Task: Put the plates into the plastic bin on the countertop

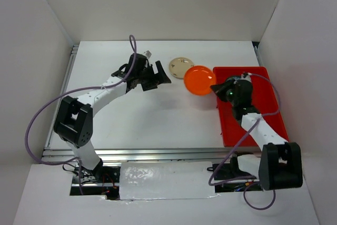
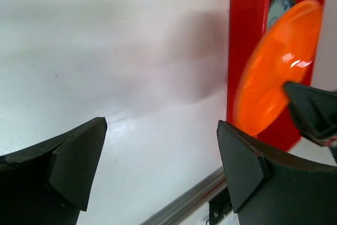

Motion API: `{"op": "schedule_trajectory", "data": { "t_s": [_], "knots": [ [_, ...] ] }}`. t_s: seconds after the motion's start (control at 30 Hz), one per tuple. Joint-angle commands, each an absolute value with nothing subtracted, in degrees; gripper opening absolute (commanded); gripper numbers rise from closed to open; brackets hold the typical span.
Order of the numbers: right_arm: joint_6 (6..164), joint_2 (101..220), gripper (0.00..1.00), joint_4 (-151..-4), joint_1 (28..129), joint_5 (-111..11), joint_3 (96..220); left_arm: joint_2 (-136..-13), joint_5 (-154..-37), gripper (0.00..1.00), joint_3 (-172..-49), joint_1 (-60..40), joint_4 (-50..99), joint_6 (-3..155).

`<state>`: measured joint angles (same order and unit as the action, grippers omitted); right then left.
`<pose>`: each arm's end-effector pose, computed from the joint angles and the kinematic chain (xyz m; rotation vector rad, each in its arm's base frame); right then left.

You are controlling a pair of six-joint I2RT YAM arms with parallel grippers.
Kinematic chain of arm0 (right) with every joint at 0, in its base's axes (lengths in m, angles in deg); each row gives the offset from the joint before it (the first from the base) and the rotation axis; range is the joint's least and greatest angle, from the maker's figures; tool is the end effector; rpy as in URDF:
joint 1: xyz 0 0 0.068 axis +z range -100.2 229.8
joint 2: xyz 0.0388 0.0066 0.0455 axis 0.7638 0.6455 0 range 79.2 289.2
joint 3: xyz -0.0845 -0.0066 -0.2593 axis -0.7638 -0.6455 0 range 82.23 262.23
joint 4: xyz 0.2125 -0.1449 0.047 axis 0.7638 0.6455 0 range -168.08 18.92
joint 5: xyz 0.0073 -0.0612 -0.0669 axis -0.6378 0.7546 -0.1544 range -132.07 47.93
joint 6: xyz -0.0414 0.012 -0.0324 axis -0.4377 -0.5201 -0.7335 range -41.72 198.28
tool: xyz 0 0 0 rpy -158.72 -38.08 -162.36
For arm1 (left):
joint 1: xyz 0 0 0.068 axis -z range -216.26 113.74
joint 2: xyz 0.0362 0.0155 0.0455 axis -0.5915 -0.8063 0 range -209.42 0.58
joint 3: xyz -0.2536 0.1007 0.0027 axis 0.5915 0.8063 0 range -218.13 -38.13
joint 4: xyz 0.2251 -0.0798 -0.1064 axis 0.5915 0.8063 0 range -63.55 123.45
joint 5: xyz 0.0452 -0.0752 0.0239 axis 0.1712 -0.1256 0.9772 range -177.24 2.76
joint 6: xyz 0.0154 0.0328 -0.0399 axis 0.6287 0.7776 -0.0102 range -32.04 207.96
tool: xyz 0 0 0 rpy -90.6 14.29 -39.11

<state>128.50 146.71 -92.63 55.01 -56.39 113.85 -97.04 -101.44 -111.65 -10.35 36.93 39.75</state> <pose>0.2520 0.0318 0.2229 0.6156 1.9404 0.8699 0.3493 -0.1794 0.2684 -0.3007 2.3149 -0.9689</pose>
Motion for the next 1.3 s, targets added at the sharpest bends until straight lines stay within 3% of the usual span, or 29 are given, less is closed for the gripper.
{"op": "schedule_trajectory", "data": {
  "t_s": [0.0, 0.13, 0.4, 0.43, 0.47, 0.5, 0.53, 0.57, 0.6, 0.87, 1.07, 1.27],
  "knots": [
    [135.0, 141.7, 0.00, -83.8, 45.5, -42.3, 115.0, -100.8, -96.2, 0.99, -116.6, -10.8, 37.9, 40.1],
    [133.8, 145.3, 0.00, -78.5, 37.0, -34.8, 118.9, -108.7, -95.2, 0.99, -123.7, -11.0, 38.2, 41.1],
    [130.5, 158.9, 0.00, -80.6, 26.3, -43.5, 126.5, -112.3, -98.9, 0.99, -124.7, -11.6, 33.2, 41.8],
    [129.9, 159.5, 0.07, -81.3, 26.2, -44.4, 126.9, -112.6, -98.9, 0.99, -125.0, -11.7, 33.5, 42.0],
    [129.4, 159.9, 0.23, -81.4, 26.3, -45.6, 127.4, -112.9, -99.3, 0.99, -125.2, -11.7, 33.4, 42.5],
    [128.8, 159.7, 0.41, -81.9, 26.5, -46.9, 127.2, -113.2, -99.3, 0.99, -126.0, -11.9, 33.7, 42.8],
    [128.9, 159.2, 0.74, -82.4, 26.9, -46.9, 126.9, -113.9, -99.6, 0.99, -126.4, -12.0, 33.8, 43.5],
    [128.9, 158.4, 0.91, -82.1, 27.4, -46.8, 127.0, -114.2, -100.3, 0.99, -126.7, -12.2, 33.5, 43.7],
    [128.8, 158.0, 1.00, -81.3, 27.6, -46.6, 127.4, -114.5, -100.9, 0.99, -126.9, -12.3, 33.1, 43.9],
    [129.4, 142.0, 1.00, -68.4, 29.1, -41.2, 124.0, -121.6, -102.2, 0.99, -134.0, -14.1, 31.6, 42.5],
    [129.2, 128.0, 1.00, -70.4, 31.7, -52.8, 115.1, -133.1, -101.3, 0.99, -147.5, -14.6, 29.7, 41.7],
    [130.4, 118.2, 1.00, -69.6, 37.4, -58.6, 114.7, -141.4, -100.3, 0.99, -155.1, -16.0, 28.0, 39.4]
  ]
}}
